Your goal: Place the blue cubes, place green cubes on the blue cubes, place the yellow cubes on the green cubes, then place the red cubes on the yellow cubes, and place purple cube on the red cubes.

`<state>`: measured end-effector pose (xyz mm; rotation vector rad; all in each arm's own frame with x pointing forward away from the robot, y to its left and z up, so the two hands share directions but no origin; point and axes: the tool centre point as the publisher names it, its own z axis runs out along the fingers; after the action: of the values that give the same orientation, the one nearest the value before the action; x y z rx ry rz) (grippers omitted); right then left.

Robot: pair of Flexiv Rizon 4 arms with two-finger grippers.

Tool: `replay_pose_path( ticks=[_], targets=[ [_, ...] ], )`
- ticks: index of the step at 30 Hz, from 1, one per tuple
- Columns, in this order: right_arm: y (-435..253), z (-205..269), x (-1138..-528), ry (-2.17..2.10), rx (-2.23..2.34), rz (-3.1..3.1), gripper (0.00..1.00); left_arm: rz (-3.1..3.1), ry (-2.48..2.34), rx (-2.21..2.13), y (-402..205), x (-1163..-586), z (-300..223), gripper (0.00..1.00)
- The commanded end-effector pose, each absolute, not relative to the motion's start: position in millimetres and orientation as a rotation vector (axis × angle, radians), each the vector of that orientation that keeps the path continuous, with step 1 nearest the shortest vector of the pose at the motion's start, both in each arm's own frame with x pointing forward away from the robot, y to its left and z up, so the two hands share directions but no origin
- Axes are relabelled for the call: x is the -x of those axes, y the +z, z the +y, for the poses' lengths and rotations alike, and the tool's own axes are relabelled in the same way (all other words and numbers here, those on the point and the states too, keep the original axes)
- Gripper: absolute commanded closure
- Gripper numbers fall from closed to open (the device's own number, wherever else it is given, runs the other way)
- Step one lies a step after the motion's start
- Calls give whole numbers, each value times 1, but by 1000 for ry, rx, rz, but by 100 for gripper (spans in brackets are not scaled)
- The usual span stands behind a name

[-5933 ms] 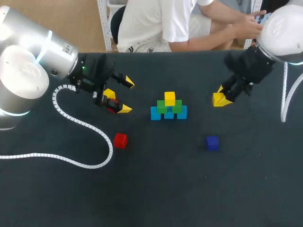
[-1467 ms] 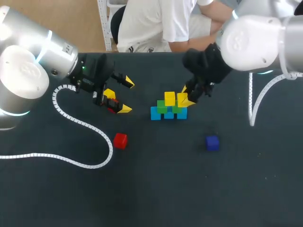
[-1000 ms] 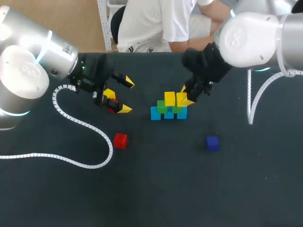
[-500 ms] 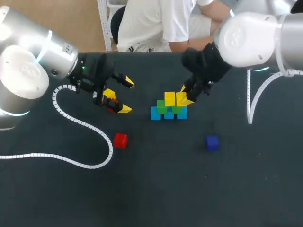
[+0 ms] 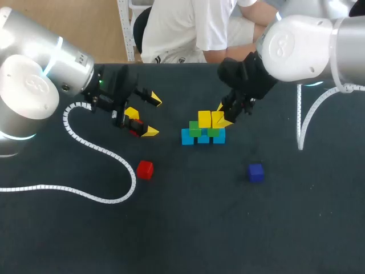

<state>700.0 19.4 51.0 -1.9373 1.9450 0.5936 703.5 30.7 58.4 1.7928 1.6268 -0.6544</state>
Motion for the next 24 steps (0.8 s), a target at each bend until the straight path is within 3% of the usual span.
replay_pose_path(
  ticks=[1,24],
  targets=[
    [52,20,-702,594,1937,1945,100,1629,-656,-1797,58,-705,30,0],
    [49,23,-706,604,1937,1950,100,1629,-656,-1797,58,-705,30,0]
  ],
)
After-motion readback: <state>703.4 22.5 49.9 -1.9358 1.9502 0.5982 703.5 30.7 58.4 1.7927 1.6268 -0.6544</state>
